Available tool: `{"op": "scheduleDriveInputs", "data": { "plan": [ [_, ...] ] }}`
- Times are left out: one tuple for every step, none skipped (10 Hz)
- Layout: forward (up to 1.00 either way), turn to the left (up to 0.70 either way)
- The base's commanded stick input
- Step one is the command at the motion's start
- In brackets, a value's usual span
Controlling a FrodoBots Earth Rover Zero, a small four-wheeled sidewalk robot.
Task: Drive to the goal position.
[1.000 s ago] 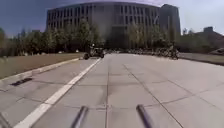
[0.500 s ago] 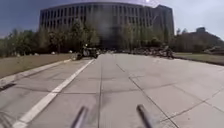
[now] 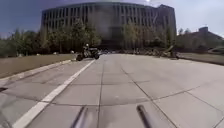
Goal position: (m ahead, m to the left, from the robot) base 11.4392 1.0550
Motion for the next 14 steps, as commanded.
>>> {"op": "scheduleDriveInputs", "data": {
  "plan": [
    [0.70, 0.00],
    [0.70, 0.00],
    [0.70, 0.00],
    [0.70, 0.00],
    [0.70, -0.13],
    [0.70, -0.28],
    [0.70, -0.08],
    [0.70, 0.00],
    [0.70, 0.00],
    [0.70, 0.00],
    [0.70, 0.00],
    [0.70, 0.00],
    [0.70, 0.00],
    [0.70, 0.00]
  ]
}}
